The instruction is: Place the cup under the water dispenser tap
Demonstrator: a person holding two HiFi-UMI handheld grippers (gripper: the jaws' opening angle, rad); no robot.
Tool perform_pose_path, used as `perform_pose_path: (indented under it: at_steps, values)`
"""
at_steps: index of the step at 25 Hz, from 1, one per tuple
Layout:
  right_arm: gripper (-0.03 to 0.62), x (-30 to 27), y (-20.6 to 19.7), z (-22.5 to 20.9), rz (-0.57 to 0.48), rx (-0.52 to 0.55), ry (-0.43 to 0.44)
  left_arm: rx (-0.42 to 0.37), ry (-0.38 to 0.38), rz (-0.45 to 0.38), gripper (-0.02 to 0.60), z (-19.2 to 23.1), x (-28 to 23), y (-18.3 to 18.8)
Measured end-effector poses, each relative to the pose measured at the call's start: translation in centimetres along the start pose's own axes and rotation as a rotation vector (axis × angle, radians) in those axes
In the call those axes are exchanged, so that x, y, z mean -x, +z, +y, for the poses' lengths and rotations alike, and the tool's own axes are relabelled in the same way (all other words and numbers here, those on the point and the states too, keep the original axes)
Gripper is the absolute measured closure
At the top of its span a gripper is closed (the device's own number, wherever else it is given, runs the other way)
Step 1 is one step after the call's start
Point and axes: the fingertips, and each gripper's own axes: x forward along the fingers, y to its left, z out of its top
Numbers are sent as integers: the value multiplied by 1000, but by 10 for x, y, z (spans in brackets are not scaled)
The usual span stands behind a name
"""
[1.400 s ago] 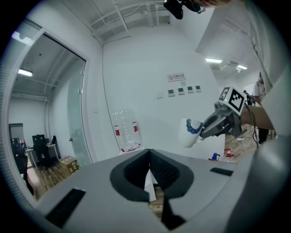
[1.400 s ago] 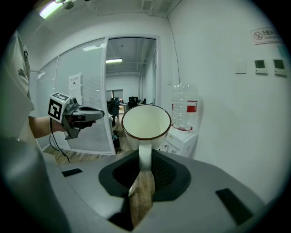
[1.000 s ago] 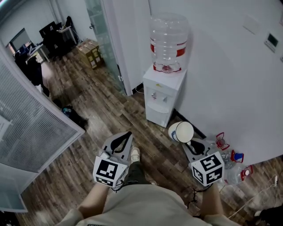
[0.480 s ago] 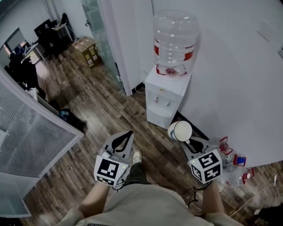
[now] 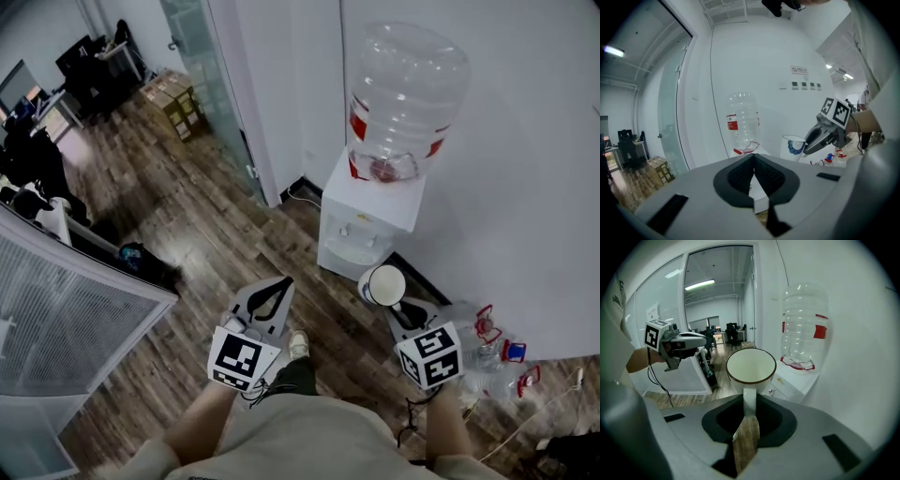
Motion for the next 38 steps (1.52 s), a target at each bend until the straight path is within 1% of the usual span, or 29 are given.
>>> perform_pose_path:
  at_steps: [3, 10, 15, 21, 23, 27, 28, 33, 38]
  values:
    - [524, -34, 6, -5, 15, -31, -2, -6, -32, -3, 575, 24, -19, -7]
    - [524, -102, -9, -20, 84, -103, -18, 8, -102, 28, 575, 55, -63, -40]
    - [525, -150, -26, -33, 119, -139, 0, 53, -73, 46, 575, 88, -97, -65]
    - [525, -204, -54, -45, 184, -143, 51, 70, -43, 88, 575, 101, -130, -101]
    - [525, -223, -65, -49, 209, -130, 68, 89, -28, 102, 575, 100, -141, -115]
    - [525, -261, -86, -62, 261, -21, 78, 129, -5, 119, 575, 94, -161, -145]
    - [525, -269, -90, -64, 267, -10, 86, 139, -1, 122, 575, 92, -166, -153]
    - [525, -311, -112, -73, 288, 5, 117, 174, 5, 146, 575, 87, -187, -193]
    - [524, -351, -134, -81, 301, 6, 126, 177, -3, 169, 575, 84, -213, -233]
